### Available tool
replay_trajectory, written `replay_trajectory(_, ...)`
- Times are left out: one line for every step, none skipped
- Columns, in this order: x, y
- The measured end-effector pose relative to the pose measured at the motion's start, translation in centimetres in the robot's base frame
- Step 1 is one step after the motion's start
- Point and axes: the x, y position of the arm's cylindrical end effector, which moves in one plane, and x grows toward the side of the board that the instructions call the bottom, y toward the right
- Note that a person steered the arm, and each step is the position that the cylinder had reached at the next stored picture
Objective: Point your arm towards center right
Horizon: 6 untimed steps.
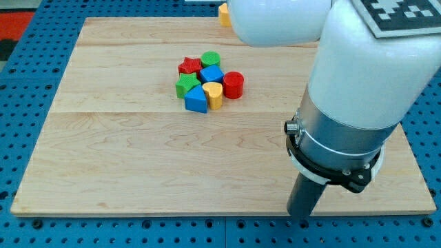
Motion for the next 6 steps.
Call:
replay_trajectory(-1.0,0.4)
replay_trajectory(-1.3,2.0)
replay_trajectory(-7.4,8.7)
replay_trajectory(-14.7,9.8)
replay_trajectory(-21.0,8.3)
replay_trajectory(-27.9,9.2)
